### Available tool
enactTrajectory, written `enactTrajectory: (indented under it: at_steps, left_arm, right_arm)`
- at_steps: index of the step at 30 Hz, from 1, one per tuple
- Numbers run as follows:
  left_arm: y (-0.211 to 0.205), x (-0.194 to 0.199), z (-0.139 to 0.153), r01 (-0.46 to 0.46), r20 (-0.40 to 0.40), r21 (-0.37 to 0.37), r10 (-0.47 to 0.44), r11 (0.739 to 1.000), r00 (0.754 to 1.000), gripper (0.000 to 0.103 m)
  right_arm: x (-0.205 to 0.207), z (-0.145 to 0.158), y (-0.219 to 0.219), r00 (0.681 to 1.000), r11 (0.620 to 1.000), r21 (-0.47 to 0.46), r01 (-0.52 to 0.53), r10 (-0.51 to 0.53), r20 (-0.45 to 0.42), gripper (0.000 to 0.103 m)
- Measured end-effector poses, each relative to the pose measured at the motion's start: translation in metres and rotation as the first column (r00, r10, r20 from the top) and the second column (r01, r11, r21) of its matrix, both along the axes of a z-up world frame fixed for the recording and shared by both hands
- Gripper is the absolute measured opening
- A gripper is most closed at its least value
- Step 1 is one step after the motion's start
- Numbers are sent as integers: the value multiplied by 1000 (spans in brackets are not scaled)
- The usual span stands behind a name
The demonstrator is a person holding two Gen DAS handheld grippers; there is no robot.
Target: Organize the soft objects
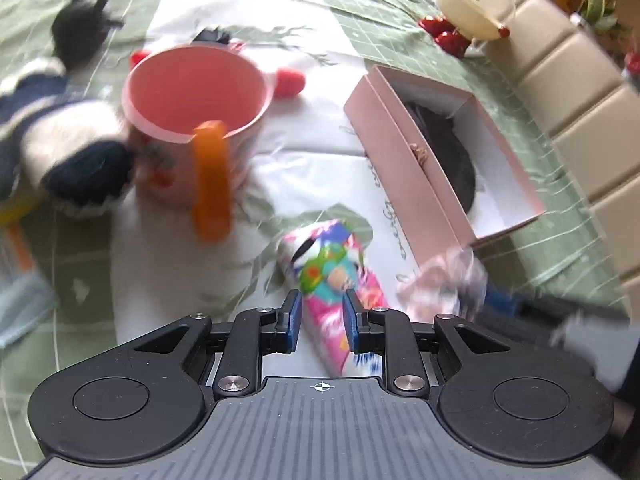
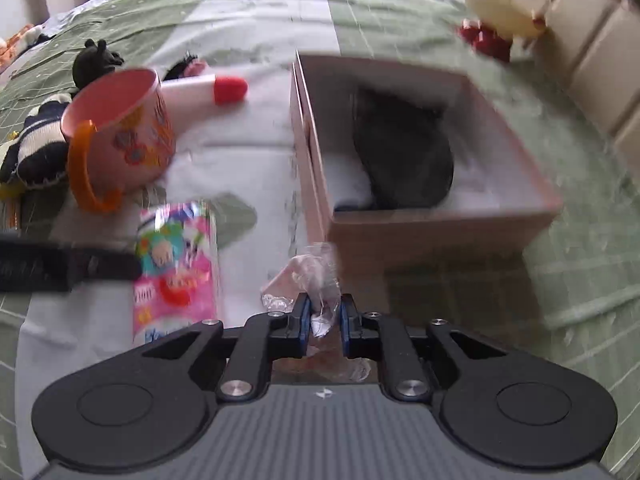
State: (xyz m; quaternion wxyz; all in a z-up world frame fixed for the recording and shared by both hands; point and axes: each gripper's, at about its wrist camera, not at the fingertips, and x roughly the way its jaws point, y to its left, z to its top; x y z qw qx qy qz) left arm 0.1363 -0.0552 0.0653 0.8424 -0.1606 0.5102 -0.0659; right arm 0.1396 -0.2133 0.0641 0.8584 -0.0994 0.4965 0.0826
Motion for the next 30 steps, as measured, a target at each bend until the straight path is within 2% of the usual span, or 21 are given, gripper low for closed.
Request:
enactTrajectory:
  at_steps: [2, 7, 12, 14, 16, 18, 23, 30]
  left_arm:
    - [-7, 7, 1, 6, -11, 40, -5, 999, 1000, 25]
    - [-3, 14, 2, 29, -39, 110, -25, 994, 999, 25]
    - [-6, 15, -3, 59, -58, 131, -51, 990, 997, 25]
    - [-9, 14, -4, 72, -60, 128, -65, 989, 996, 25]
    - [-12, 13, -6, 84, -63, 127, -76, 988, 995, 25]
    - [-12, 13, -7, 89, -65, 126, -81, 988, 995, 25]
    - [-4, 10, -8, 79, -72, 126, -71, 989, 995, 25]
    - [12, 5, -5, 65, -66, 108, -58, 992, 996, 25]
  right_arm:
    - [-8, -9, 3, 999, 998, 62, 11, -9, -36, 15]
    - [-27, -7, 25, 997, 976, 216, -27, 40, -58, 15]
    - [-33, -6, 26, 998, 980, 196, -33, 42, -41, 15]
    - [-33, -2, 18, 998, 981, 189, -38, 45, -32, 22]
    - [-31, 2, 7, 999, 984, 173, -41, 45, -18, 53]
    - [-28, 9, -5, 999, 984, 176, -32, 31, 8, 69]
    - [5, 18, -14, 999, 983, 182, -20, 13, 44, 70]
    - [51, 12, 11, 996, 983, 174, -64, 51, 77, 72]
